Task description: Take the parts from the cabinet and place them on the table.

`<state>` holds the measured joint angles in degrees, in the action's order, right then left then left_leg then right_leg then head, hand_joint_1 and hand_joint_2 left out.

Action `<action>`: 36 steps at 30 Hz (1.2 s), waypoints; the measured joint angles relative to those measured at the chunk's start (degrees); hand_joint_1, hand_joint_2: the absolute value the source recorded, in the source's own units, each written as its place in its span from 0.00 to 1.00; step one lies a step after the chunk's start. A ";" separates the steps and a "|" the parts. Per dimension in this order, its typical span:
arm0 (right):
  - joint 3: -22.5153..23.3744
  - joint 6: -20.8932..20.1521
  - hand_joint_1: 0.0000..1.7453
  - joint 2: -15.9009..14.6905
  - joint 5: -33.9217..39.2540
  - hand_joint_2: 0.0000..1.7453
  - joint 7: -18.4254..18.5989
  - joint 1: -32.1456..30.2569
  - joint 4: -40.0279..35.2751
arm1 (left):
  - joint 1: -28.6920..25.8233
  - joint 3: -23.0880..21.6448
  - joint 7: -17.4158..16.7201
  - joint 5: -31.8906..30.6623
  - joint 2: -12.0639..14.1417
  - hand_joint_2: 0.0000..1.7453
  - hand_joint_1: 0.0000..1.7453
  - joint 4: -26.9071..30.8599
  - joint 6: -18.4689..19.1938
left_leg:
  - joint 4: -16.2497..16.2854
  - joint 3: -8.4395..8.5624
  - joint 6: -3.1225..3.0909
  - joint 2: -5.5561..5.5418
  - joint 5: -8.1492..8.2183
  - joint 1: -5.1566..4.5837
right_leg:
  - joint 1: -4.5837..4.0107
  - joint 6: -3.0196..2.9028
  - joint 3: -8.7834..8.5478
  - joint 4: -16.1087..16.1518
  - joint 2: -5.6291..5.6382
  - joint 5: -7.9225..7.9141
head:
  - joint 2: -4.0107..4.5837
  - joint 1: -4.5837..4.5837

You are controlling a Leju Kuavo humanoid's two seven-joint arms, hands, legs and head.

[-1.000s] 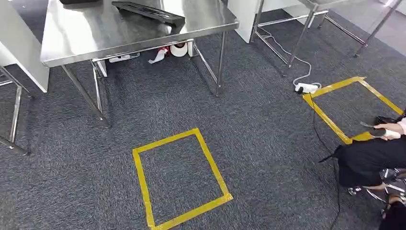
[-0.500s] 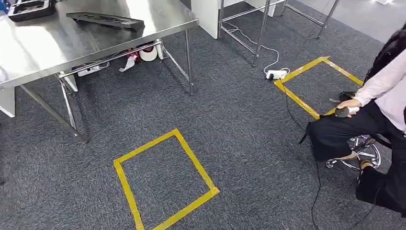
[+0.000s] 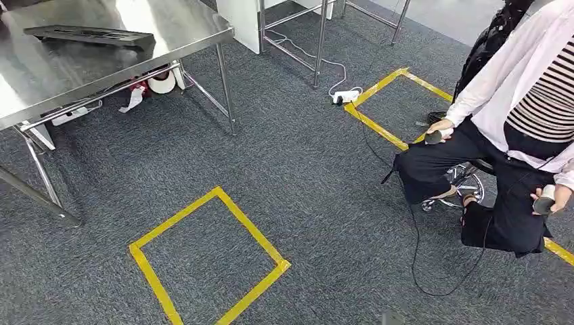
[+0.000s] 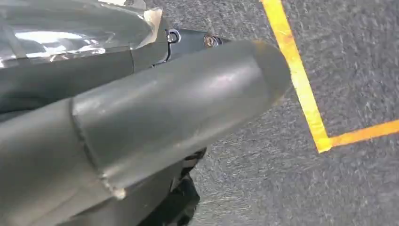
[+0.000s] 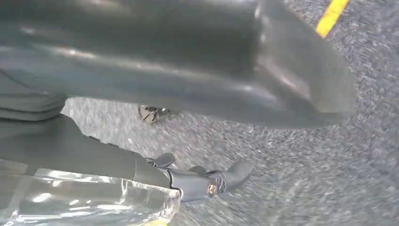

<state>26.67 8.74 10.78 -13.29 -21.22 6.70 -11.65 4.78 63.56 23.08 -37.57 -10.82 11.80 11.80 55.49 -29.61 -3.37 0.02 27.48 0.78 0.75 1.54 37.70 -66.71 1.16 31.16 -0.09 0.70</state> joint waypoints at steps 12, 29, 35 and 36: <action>0.07 -1.24 0.00 -0.85 1.24 0.00 1.14 -1.27 0.04 | 0.12 -0.02 -0.55 -0.76 0.00 0.00 0.00 0.00 -0.07 | 0.60 0.58 2.21 6.75 0.91 -0.62 | 0.29 -0.04 -6.69 11.02 -3.25 -4.43 | 0.00 -0.07; 0.11 -1.59 0.00 -0.79 1.35 0.00 1.20 -1.50 0.11 | 0.05 -0.02 -0.87 -0.83 0.17 0.00 0.00 -0.15 -0.18 | 1.36 -0.27 0.70 -1.72 0.68 0.31 | 0.16 0.69 -2.35 6.69 1.60 -4.37 | 0.00 -0.38; 0.11 -1.62 0.00 -0.76 1.35 0.00 1.77 -1.53 0.13 | -0.09 -0.02 -1.01 -0.37 0.24 0.00 0.00 -0.15 -0.33 | 1.39 -0.70 0.37 3.38 0.59 -0.29 | 0.21 1.37 1.28 -4.29 -0.79 -0.16 | 0.00 0.15; 0.11 -1.62 0.00 -0.81 1.33 0.00 1.88 -1.48 0.13 | -0.05 -0.02 -1.01 -0.37 0.24 0.00 0.00 -0.15 -0.33 | 1.39 -0.62 0.39 4.00 0.59 -0.29 | 0.21 1.74 -1.89 1.14 -1.40 -1.86 | 0.00 0.13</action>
<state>26.77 7.13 9.97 -11.96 -19.34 5.21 -11.52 4.73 63.54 22.08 -37.94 -10.58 11.65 11.47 56.88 -30.23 -2.98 4.02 28.07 0.49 0.96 3.28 35.81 -65.57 -0.23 29.30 -0.09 0.83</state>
